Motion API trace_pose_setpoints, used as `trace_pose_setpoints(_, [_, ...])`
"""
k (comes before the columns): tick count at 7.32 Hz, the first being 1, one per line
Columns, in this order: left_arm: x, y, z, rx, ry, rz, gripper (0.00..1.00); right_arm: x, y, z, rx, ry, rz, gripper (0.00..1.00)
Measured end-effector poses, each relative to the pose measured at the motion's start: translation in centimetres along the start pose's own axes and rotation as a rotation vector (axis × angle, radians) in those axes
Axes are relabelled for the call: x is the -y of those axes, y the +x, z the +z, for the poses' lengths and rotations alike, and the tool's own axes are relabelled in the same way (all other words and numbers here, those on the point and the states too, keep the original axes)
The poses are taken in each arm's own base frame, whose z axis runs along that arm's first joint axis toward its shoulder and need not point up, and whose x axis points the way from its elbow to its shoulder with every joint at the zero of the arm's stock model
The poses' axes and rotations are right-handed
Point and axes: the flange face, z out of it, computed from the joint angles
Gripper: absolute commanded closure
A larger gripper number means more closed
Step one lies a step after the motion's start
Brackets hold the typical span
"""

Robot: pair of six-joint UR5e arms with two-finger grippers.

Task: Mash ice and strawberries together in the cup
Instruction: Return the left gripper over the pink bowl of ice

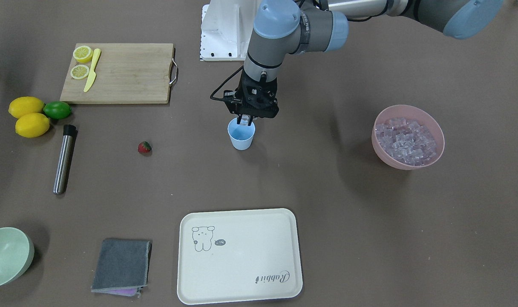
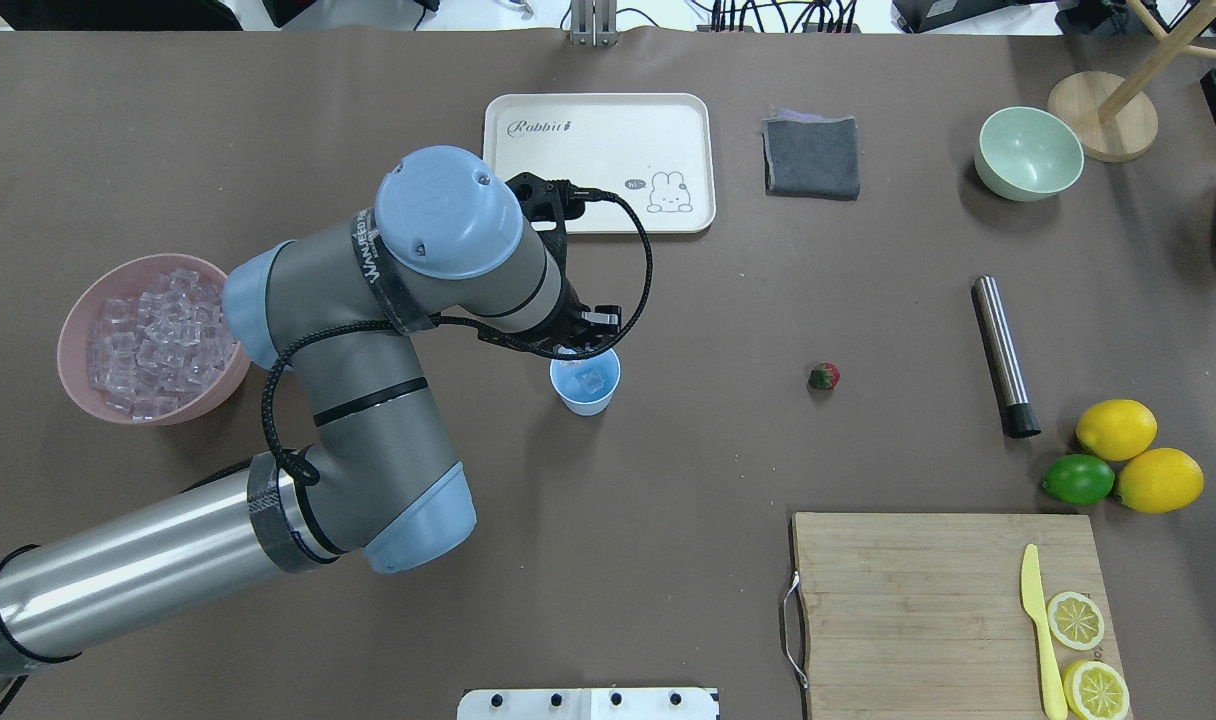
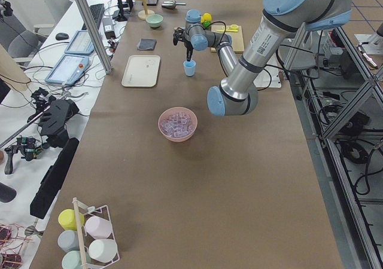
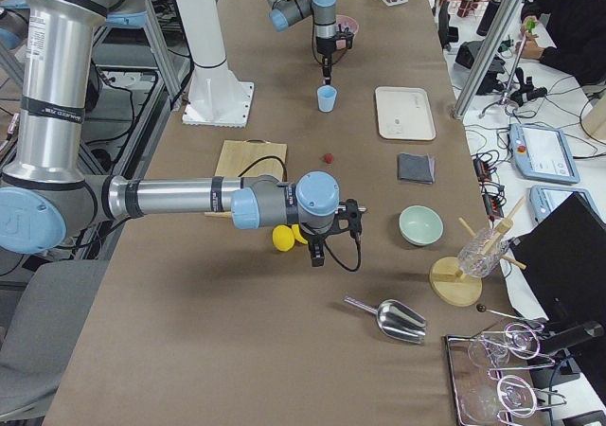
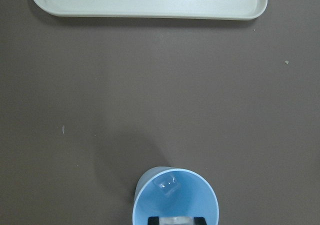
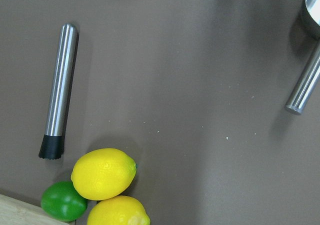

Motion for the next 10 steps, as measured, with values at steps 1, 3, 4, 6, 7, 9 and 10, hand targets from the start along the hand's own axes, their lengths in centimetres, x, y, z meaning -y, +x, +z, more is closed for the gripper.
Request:
trace_pose_setpoints(1, [-0.2,0.1,0.4,0.001,0.004,0.005,0.03,0.0,0.0,0.0,0.000,-0.001,0.000,0.00])
trace_pose_setpoints(3, [0.6,-0.3,0.2,0.004,0.015,0.005,0.03,0.0,0.0,0.0,0.000,0.000,0.000,0.00])
trace_pose_setpoints(4, [1.8,-1.5,-0.4,0.012,0.025,0.014,0.03,0.0,0.0,0.0,0.000,0.000,0.000,0.00])
trace_pose_setpoints(6, [4.2,-8.8,-3.2,0.052,0.058,0.160,0.03,0.0,0.0,0.0,0.000,-0.001,-0.002,0.00])
trace_pose_setpoints(7, [5.1,-13.2,-5.1,0.092,0.075,0.256,0.03,0.0,-0.1,0.1,0.001,-0.002,-0.003,0.00])
trace_pose_setpoints(9, [6.6,-20.5,-9.4,0.211,0.067,0.409,0.03,0.2,-0.3,0.3,0.002,-0.006,-0.005,0.00])
trace_pose_setpoints(10, [6.7,-24.5,-11.5,0.272,0.050,0.470,0.03,0.8,-0.9,0.3,0.003,-0.006,0.006,0.00])
